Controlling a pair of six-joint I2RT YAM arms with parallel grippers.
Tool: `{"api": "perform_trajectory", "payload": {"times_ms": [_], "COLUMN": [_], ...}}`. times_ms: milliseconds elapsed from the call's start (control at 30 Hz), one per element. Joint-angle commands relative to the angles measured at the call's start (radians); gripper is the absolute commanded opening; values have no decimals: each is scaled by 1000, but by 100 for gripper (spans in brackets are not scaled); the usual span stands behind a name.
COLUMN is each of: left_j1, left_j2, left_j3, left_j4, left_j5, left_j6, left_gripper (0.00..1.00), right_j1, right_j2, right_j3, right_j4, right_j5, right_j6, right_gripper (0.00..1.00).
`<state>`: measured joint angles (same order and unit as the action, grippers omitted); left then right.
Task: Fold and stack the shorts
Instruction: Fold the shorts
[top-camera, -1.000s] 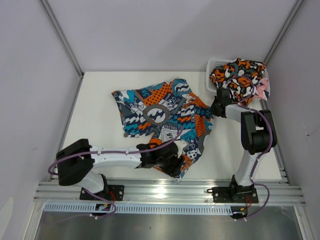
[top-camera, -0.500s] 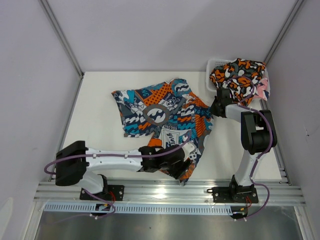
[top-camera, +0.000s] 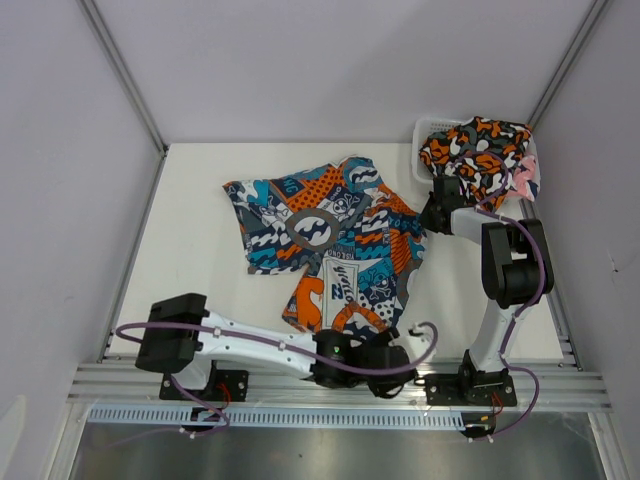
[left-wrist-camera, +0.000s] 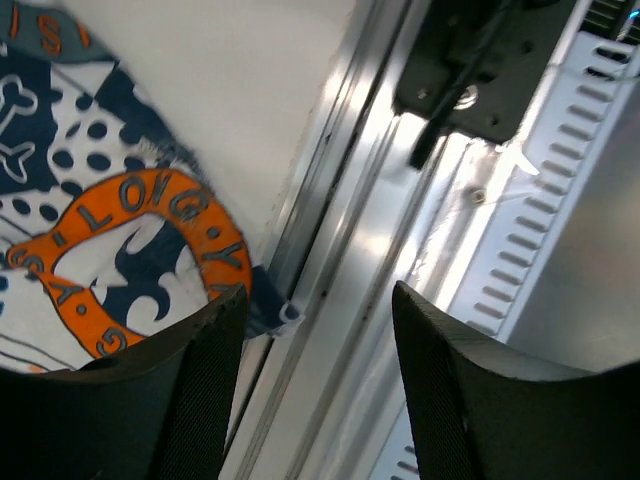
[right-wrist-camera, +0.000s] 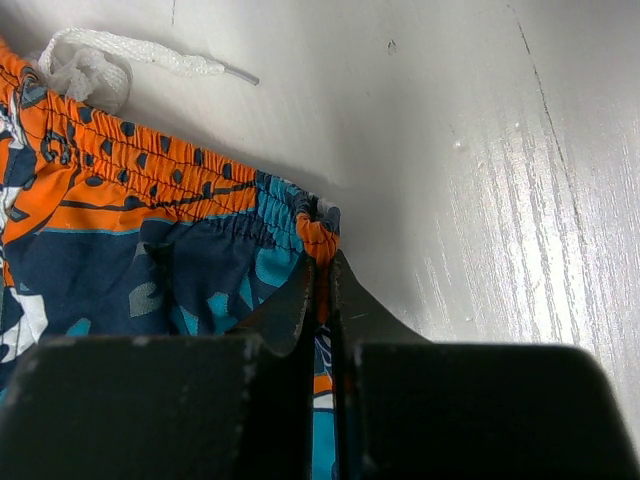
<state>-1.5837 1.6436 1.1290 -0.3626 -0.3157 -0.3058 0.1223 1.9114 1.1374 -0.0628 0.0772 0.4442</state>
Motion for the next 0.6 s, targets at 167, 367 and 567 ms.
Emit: {"api": "perform_trajectory", "payload": {"times_ms": [167,367,567], "left_j1": [-93,-90,-33], "left_j2": [120,205,262], "left_j3": [176,219,235], "left_j4": [-107,-185,-251], "left_j5": [-168,-220,-211], "left_j6": [105,100,53], "left_gripper": [62,63,64], "right_j1": [-4,-7,-7], "right_j2": [24,26,26], "right_j3": [32,32,32], "right_j4": [-19,-19,-20], "right_j5": [-5,-7,-8], "right_j6": [5,5,5], "right_gripper": [0,0,0]}}
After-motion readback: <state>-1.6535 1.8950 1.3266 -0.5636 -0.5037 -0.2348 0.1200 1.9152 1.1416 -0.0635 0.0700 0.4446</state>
